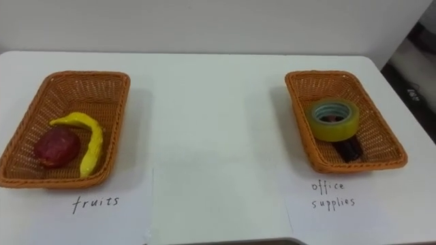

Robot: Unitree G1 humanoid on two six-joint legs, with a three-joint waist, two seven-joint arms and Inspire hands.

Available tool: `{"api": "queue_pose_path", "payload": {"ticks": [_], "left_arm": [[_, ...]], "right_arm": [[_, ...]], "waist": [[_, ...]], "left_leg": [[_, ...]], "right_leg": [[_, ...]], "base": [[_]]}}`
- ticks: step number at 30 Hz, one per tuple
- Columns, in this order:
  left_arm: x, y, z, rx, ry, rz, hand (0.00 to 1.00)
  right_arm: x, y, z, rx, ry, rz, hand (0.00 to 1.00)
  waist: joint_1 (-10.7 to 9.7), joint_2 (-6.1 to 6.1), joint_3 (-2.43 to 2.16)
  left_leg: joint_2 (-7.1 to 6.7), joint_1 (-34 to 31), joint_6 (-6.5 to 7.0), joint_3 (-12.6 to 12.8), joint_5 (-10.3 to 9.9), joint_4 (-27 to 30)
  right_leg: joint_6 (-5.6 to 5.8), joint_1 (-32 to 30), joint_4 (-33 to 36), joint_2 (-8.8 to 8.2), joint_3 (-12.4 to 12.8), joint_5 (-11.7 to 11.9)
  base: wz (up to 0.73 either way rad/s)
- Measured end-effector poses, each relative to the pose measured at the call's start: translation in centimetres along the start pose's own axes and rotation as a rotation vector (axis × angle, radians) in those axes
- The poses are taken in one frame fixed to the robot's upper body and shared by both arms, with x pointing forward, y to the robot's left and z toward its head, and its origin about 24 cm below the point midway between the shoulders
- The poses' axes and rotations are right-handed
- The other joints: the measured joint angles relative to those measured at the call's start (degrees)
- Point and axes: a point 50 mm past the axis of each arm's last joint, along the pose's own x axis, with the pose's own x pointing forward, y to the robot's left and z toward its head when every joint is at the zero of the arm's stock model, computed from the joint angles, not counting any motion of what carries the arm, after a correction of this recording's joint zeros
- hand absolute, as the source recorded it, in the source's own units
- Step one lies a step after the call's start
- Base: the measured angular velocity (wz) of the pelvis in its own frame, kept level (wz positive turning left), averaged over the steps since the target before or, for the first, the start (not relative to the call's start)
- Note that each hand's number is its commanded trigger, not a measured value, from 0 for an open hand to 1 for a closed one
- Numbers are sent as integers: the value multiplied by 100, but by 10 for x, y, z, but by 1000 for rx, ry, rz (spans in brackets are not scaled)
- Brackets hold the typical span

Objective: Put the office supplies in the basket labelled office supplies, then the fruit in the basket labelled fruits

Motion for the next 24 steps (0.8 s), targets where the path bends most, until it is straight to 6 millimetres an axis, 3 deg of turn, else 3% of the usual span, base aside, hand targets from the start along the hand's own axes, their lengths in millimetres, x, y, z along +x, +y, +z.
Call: {"api": "queue_pose_path", "payload": {"ticks": [5,15,19,24], "left_arm": [[0,-2,2,15,-4,-1,0],[-1,-14,1,84,18,-33,0],[-2,-20,-2,99,38,-63,0],[-9,-38,-15,58,105,-119,0]], "right_arm": [[7,-16,-11,-79,3,-55,0],[16,-82,-59,-348,99,-185,0],[19,-91,-65,-411,127,-182,0],[43,-114,-59,-425,134,-235,0]], "waist": [[-4,9,-6],[20,98,-35],[-9,176,-63],[-32,234,-27]], "left_leg": [[7,-42,-3,14,-1,20],[25,-147,-10,60,-29,124],[17,-165,-2,29,-41,177],[-13,-71,9,-88,-53,219]], "right_leg": [[-3,-56,62,-1,4,0],[-22,-180,165,-1,20,13],[-22,-167,170,-10,10,13],[-7,-8,153,-33,1,3]], "base": [[-1],[-3],[3],[10]]}}
